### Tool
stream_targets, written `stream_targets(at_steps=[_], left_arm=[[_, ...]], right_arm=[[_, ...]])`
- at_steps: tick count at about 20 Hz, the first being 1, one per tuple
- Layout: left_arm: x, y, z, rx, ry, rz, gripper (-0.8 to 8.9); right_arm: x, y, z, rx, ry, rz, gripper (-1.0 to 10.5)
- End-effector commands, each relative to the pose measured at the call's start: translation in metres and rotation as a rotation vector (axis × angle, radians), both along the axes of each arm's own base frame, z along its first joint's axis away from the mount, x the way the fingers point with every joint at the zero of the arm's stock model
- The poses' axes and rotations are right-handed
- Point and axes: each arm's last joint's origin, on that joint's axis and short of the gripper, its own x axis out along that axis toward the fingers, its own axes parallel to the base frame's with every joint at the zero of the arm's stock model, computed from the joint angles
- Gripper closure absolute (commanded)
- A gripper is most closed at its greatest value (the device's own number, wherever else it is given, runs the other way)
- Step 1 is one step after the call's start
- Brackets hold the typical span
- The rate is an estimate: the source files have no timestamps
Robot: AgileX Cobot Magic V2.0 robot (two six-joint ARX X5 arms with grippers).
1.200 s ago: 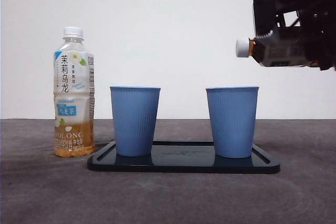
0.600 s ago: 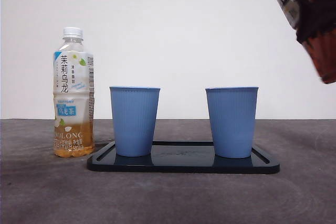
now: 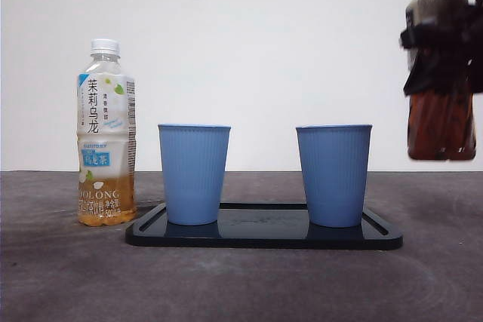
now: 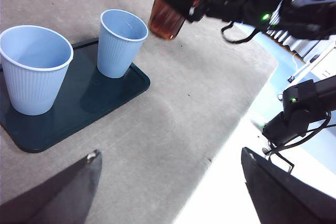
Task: Pour the drink into the cup
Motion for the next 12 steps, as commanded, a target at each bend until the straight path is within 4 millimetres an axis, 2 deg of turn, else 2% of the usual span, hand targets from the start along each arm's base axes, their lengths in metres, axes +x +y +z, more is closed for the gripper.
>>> stream_targets(at_steps=[1,7,12], left_arm=[[0.0,0.0,0.005,0.003,-0.031,-0.009,3.77],[0.0,0.0,0.005,0.003,-0.029,-0.009,3.77],[-0.001,0.0,0.005,0.003,-0.027,-0.009,3.77]], right_arm=[[0.008,0.003,-0.003,0.041,-0.051,0.011,7.8],[0.028,0.009,-0.03,0.034,-0.023,0.015,7.8],[0.036,0.012,-0.046,0.026,0.0,0.015,7.7]])
